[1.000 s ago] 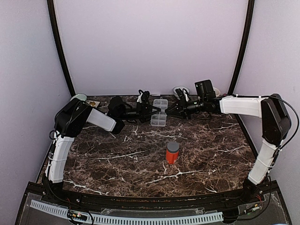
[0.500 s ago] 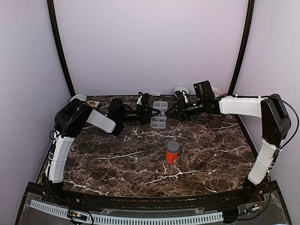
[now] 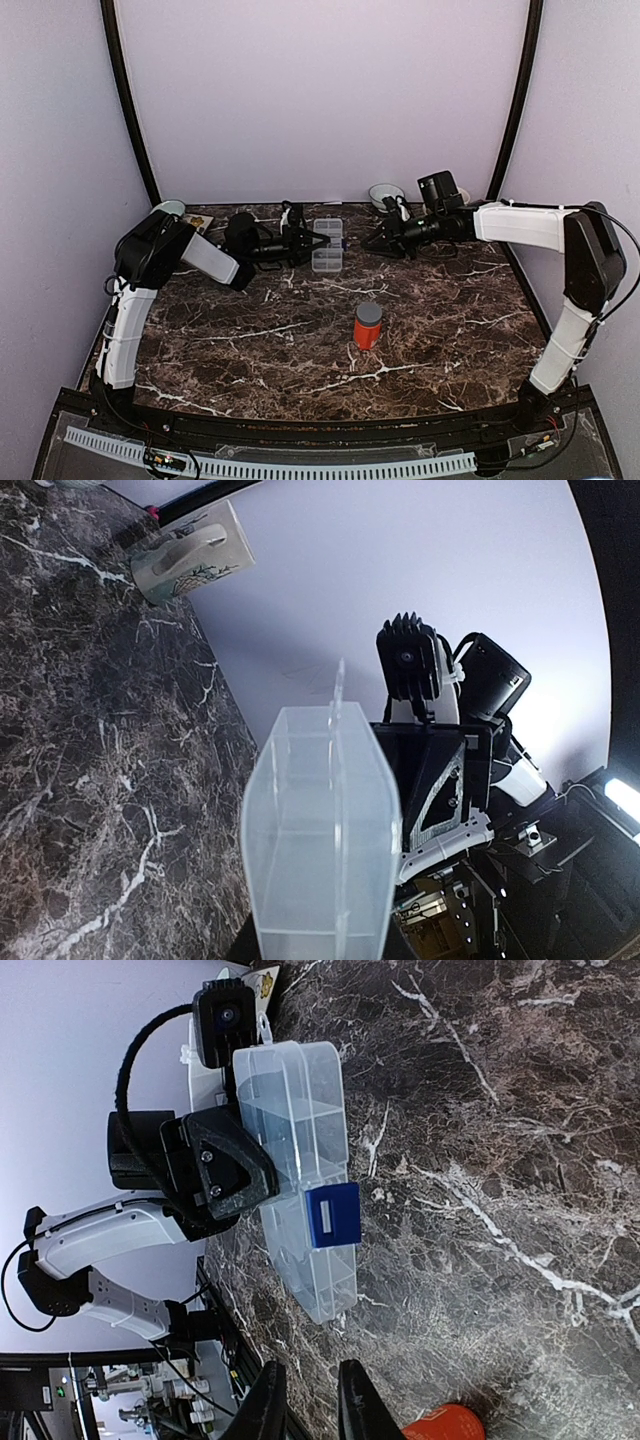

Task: Sort the pills into containers
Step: Open the lid of the pill container.

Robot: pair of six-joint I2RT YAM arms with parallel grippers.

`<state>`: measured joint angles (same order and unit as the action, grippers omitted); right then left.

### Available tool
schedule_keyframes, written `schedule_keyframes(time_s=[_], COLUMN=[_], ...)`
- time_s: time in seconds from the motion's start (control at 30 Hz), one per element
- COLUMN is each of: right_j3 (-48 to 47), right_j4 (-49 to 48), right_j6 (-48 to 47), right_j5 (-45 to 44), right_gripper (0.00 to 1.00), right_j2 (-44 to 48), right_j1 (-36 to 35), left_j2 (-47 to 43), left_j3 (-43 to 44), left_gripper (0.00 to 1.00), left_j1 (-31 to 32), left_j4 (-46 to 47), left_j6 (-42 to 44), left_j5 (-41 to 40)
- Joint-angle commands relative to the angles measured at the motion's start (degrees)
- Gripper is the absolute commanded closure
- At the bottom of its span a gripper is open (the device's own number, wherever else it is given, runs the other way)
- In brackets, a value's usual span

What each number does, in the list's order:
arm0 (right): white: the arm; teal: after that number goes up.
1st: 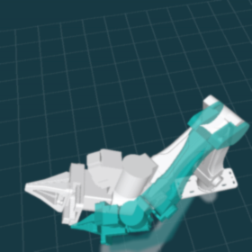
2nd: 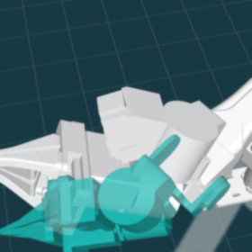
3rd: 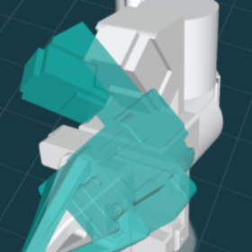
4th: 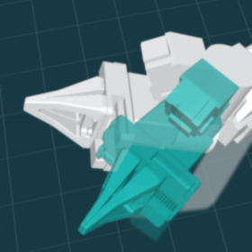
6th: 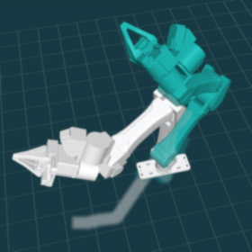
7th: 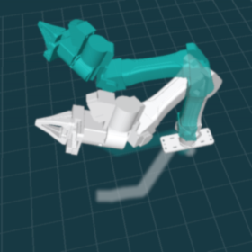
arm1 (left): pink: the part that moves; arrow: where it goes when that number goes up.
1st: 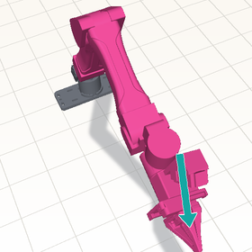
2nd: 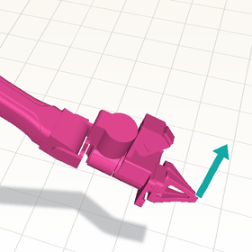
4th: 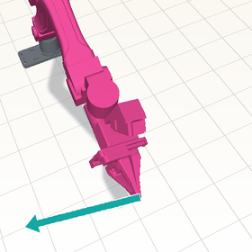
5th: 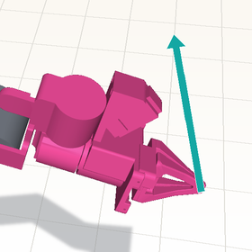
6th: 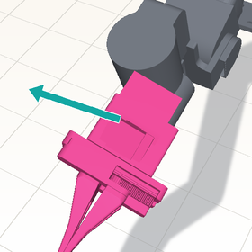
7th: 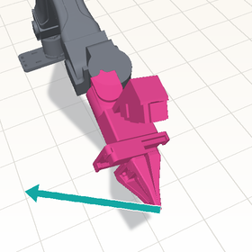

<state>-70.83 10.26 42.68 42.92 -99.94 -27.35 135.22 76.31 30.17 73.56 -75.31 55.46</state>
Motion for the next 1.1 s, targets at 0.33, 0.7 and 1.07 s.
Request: schedule_keyframes(time_s=[0.33,0.7,1.07], right_j3=[1.2,3.9,2.2], right_j4=[-5.2,-16.8,-21.8], right_j6=[0.1,5.4,8.8], right_j5=[1.5,5.6,7.0], right_gripper=[0.54,0.45,0.45], right_j2=[-2.7,-5.1,-8.6], right_j1=[-0.2,-0.2,-1.1], left_j2=[1.9,2.5,4.2], left_j3=[-0.1,1.4,3.7], left_gripper=[0.89,0.89,0.89], left_j1=[0.3,0.3,0.4], left_j4=[5.8,7.6,8.8], left_j6=[-3.5,-7.1,-9.9], left_j5=[1.4,3.9,4.5])
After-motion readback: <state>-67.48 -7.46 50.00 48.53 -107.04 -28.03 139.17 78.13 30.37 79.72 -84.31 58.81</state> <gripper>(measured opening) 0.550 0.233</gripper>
